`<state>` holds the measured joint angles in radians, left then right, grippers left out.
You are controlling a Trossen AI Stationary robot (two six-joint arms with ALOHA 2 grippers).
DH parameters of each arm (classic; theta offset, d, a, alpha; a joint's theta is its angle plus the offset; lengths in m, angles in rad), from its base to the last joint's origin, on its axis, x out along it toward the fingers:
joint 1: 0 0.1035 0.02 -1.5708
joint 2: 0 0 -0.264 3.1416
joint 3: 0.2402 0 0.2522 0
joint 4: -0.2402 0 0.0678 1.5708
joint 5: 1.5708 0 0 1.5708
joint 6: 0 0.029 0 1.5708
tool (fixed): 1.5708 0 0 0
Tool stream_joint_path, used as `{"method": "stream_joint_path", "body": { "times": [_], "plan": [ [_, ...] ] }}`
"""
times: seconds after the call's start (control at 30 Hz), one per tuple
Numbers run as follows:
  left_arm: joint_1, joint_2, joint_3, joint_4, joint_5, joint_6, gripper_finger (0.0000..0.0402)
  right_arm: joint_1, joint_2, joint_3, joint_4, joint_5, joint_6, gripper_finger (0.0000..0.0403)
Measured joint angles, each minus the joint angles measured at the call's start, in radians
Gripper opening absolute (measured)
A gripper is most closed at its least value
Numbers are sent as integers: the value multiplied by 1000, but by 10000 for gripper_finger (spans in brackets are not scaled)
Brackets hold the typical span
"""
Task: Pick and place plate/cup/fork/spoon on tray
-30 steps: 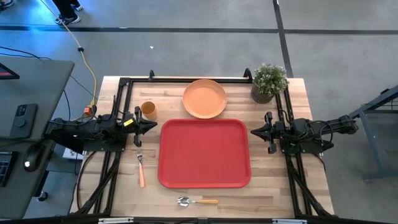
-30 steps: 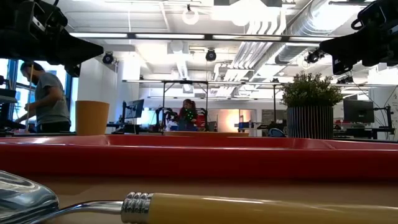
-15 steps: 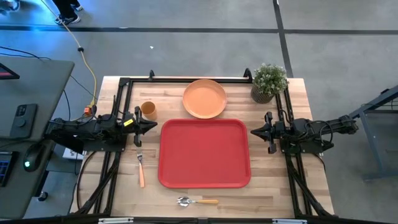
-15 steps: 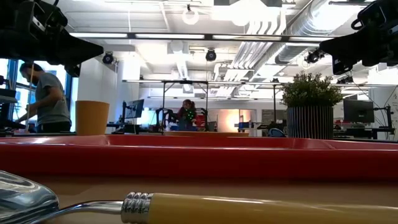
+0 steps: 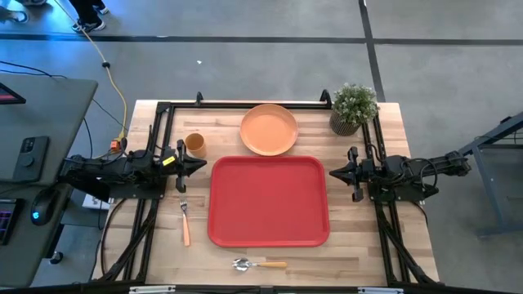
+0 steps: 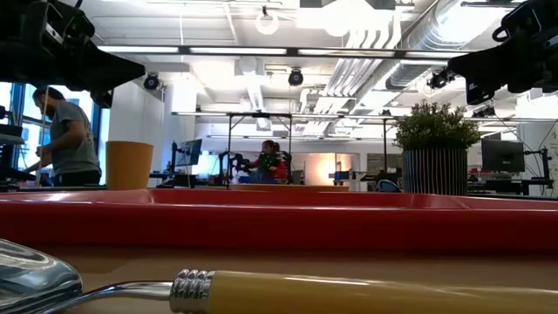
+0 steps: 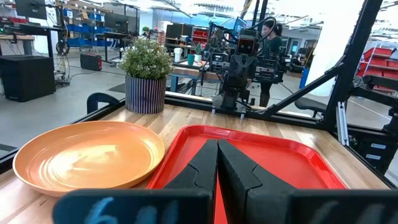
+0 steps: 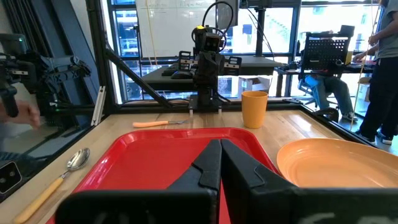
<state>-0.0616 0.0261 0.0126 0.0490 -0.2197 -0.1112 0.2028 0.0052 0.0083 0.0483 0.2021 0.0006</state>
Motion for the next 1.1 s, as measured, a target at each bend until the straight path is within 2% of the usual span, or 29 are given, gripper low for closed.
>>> {"method": "stream_joint_path", "body": {
  "times": [0.2, 0.33, 0.53, 0.67, 0.8, 0.87, 0.93, 1.1],
  "plan": [
    [0, 0, 0, 0, 0, 16, 3, 0, 0, 0, 0, 1, -1, 0],
    [0, 0, 0, 36, -11, 18, 3, 0, 0, 0, 36, 79, -24, 0],
    [0, 0, 0, 124, -12, 29, 3, 0, 1, 0, 88, 105, 47, 0],
    [0, 0, 0, 159, -32, 79, 3, 0, 1, 0, 128, 319, 73, 0],
    [0, 0, 0, 167, -167, 66, 3, 0, 1, 0, 127, 632, 200, 0],
    [0, 0, 0, 168, -226, 63, 3, 0, 1, 0, 116, 744, 269, 0],
    [0, 0, 0, 167, -274, 62, 3, 0, 2, 0, 113, 797, 286, 0],
    [0, 0, 0, 167, -348, 61, 3, 0, 2, 0, 114, 801, 270, 0]
  ]
}}
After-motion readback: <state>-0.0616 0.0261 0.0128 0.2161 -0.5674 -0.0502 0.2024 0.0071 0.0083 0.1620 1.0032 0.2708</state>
